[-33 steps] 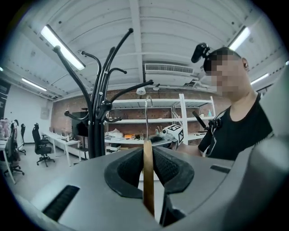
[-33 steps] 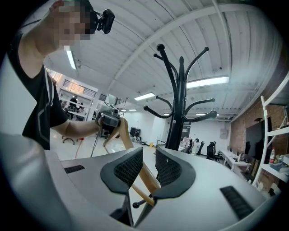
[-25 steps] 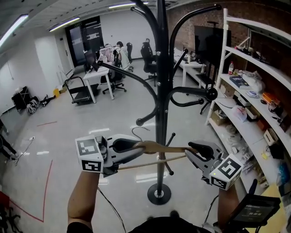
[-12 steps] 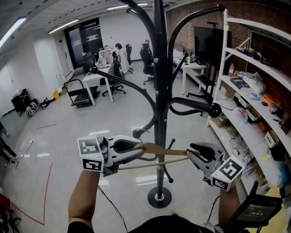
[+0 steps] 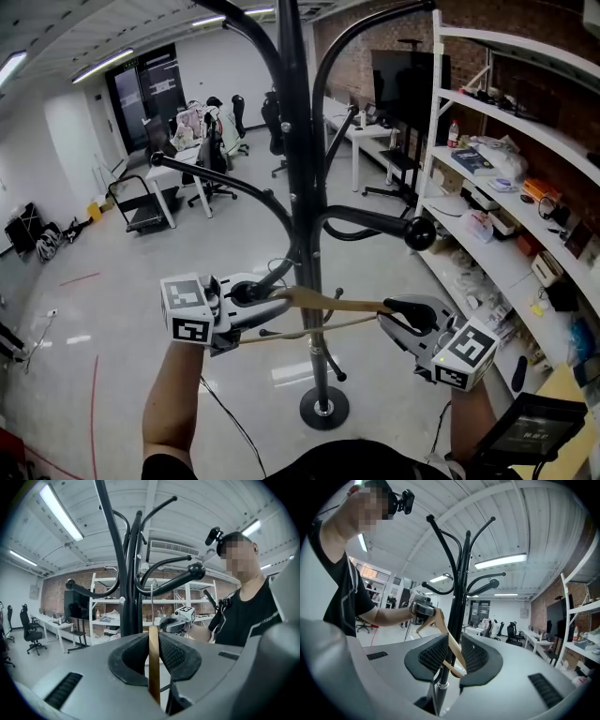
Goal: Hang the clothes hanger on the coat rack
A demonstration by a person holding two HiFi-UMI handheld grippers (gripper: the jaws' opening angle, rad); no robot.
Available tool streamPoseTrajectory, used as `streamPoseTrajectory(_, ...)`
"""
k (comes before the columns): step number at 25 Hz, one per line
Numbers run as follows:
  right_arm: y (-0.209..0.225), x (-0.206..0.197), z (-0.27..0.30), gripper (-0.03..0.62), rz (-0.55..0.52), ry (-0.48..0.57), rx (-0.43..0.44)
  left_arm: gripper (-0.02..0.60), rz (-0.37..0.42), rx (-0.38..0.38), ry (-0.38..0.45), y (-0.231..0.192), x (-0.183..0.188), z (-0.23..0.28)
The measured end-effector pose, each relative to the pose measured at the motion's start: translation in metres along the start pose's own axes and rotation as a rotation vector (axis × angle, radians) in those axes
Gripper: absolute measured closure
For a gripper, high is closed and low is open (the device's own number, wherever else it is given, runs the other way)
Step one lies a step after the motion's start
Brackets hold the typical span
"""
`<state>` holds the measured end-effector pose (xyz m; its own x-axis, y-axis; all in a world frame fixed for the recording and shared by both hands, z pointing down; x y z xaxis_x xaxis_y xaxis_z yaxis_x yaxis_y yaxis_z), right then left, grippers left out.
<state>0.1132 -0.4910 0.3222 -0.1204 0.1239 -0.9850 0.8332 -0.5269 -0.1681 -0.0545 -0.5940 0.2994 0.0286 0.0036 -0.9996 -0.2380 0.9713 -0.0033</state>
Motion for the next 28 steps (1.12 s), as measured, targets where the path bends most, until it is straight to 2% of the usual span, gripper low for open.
streamPoseTrajectory(7,0.008,-0.007,-0.007,0.525,0.016,-0.016,-0.027,0.531,-0.008,-0.039,-0.013,-0.013,-0.012,0.011)
streamPoseTrajectory(13,0.01,-0.009,-0.009,0.525,0.032,-0.013,-0.015,0.529,-0.019,-0.072,0.021,-0.012,-0.013,0.01)
streamPoseTrajectory(22,0.006,-0.014,-0.004,0.525,0.043,-0.005,0.014,0.523,0.029,-0.016,0.067,-0.015,-0.012,0.012)
streamPoseTrajectory(25,0.008,-0.012,-0.003,0.525,0.074,0.021,0.028,0.493,0.038,0.024,0.091,-0.019,-0.007,0.009)
streamPoseTrajectory(28,0.008,-0.006,-0.004,0.525,0.105,0.051,0.043,0.459,0.037,0.066,0.163,-0.016,0.002,-0.002)
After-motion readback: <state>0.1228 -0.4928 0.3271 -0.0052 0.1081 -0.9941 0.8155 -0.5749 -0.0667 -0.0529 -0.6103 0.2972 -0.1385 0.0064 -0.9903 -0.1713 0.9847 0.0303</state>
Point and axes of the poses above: the fingertips, and each gripper's own axes: z forward along the fingers, y to its right, x out of its top, the point moved 3 cm from there along -z, backward along the fingers, and after that the axes turned 6 degrees about y, right-handed, at the moved point
